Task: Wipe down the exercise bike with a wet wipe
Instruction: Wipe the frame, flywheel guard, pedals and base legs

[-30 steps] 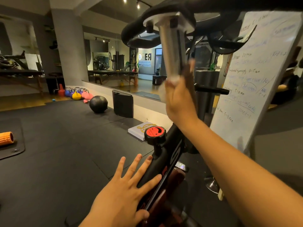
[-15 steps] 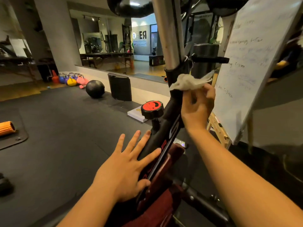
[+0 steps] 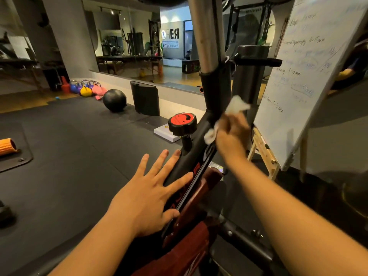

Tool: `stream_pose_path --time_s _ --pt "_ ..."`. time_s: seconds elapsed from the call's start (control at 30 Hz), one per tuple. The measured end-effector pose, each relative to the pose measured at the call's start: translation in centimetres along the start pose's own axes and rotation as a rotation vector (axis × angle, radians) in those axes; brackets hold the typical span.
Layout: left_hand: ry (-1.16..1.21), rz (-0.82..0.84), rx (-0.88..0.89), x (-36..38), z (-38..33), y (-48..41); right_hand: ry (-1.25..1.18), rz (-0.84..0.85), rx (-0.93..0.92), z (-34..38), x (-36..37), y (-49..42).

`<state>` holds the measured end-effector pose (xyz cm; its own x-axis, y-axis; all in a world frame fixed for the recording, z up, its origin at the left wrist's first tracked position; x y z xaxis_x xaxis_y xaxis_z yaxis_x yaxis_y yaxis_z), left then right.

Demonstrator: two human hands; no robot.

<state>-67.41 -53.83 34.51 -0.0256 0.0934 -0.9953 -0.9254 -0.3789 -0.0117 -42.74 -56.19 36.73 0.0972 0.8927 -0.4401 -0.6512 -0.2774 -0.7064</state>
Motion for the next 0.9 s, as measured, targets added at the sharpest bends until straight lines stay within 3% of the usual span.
stream_pose_path --time_s 0.13,0.23,0.27,0.4,0.43,0.5,0.6,0.7,0.8,0.9 --pt "0.004 -0.132 0.053 0.7 0.5 0.0 -0.034 0.179 -0.317 -2.5 1.4 9.4" --pt "-0.003 -0.174 0.06 1.0 0.9 -0.1 -0.078 0.217 -0.501 -1.4 0.4 10.0" --pt "-0.004 -0.195 0.053 0.6 0.7 -0.1 -0.112 0.169 -0.461 -0.5 0.0 8.5" --pt "0.05 -0.188 0.049 0.2 0.1 0.3 -0.23 -0.024 0.005 2.4 -0.1 0.4" --pt "0.072 -0.219 0.047 -0.1 0.1 0.4 -0.232 -0.08 0.025 2.7 0.3 0.2" --pt "0.17 -0.327 0.015 -0.4 -0.1 0.8 -0.229 -0.164 -0.076 3.3 0.7 2.8" --pt "0.225 -0.426 0.049 -0.4 0.0 0.9 -0.056 -0.207 -0.396 2.4 0.8 8.3" --pt "0.162 -0.431 0.095 -0.3 -0.2 1.0 0.016 -0.217 -0.63 0.8 0.5 5.6" --pt "0.122 -0.393 0.117 -0.3 -0.3 1.2 0.05 -0.25 -0.58 0.9 0.8 1.7" --pt "0.084 -0.36 0.12 -0.4 -0.5 1.2 0.003 -0.176 -0.425 0.9 1.9 5.3"
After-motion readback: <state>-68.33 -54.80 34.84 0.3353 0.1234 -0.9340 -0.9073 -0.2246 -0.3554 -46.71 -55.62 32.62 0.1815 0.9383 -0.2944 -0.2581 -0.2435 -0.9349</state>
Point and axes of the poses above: each hand's wrist, its own y-axis away from the middle knuckle, its own x-axis out of the palm, z = x × y, the point moved 1 cm from there along -y, towards the middle knuckle, and after that the axes turned 14 degrees about y, right-handed, at the moved point
